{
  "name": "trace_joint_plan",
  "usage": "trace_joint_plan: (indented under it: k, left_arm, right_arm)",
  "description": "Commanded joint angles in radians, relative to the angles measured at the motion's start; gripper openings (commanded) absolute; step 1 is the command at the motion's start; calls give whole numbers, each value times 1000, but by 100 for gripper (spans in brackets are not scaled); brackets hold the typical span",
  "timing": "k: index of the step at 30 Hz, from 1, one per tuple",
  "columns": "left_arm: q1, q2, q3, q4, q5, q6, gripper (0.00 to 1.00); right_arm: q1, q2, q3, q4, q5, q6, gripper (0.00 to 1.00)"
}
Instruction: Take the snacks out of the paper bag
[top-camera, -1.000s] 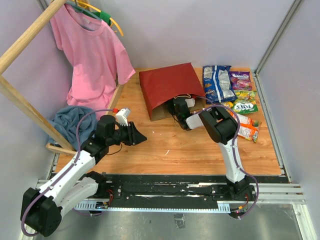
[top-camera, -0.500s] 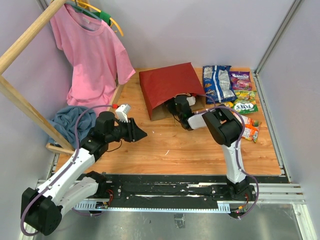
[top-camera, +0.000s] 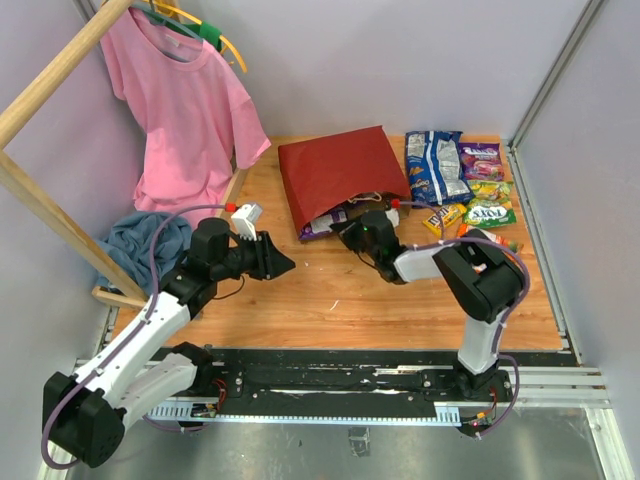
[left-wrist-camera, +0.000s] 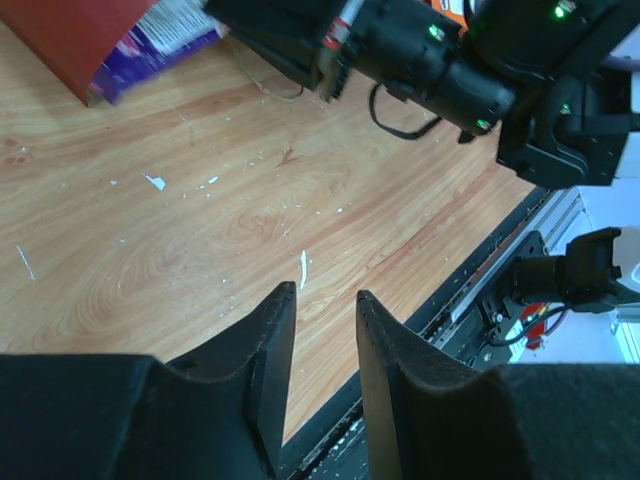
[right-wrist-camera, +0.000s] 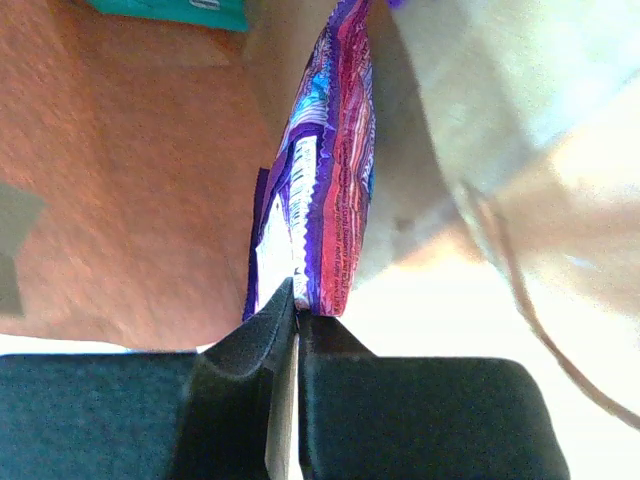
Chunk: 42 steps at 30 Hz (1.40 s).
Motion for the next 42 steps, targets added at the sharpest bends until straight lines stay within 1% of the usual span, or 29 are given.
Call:
trace_joint_plan:
  k: [1, 5, 7, 9, 10, 12, 16, 20, 22, 24, 26, 30, 34, 38, 40, 42]
  left_arm:
    - [7, 4, 47, -21, -5, 41, 36]
    - [7, 14, 58, -34, -17, 62, 36]
    - [7, 27, 53, -26, -15, 68, 37]
    - [7, 47, 54, -25, -8, 69, 37]
    - [7, 54, 57, -23, -1, 68, 37]
    - [7, 60, 59, -15, 8, 65, 38]
    - [7, 69, 61, -8, 12, 67, 39]
    - [7, 108, 62, 4, 74, 69, 40]
    - [7, 127, 61, 16, 102, 65, 41]
    - [7, 136, 62, 20, 116, 63, 41]
    - [7, 139, 65, 19, 121, 66, 41]
    - [7, 146, 65, 18, 120, 66, 41]
    - [7, 153, 67, 15, 116, 67, 42]
    - [6, 155, 68, 9, 98, 63, 42]
    - [7, 155, 66, 11, 92, 58, 42]
    - [7, 154, 67, 14, 86, 51, 42]
  right_arm:
    - [17, -126, -142, 1, -20, -8, 1]
    - [16, -281, -303, -25, -32, -29, 1]
    - [17, -384, -338, -134, -53, -82, 1]
    - [16, -522, -317, -348, -77, -187, 1]
    - [17, -574, -295, -502, -85, -239, 1]
    - [15, -678, -239, -729, -82, -348, 1]
    - [11, -833, -87, -1159, 6, -555, 1]
    - [-12, -910, 108, -1515, 118, -675, 1]
    - [-34, -906, 192, -1681, 163, -697, 1]
    - [-58, -888, 254, -1801, 182, -720, 1]
    - [-78, -858, 294, -1879, 188, -741, 1]
    - [-115, -758, 338, -1955, 210, -798, 1]
    - [-146, -630, 379, -1987, 308, -820, 1]
    - [-167, -496, 450, -1971, 408, -845, 1]
    - [-186, -433, 483, -1935, 415, -857, 1]
    - [-210, -386, 506, -1874, 379, -875, 1]
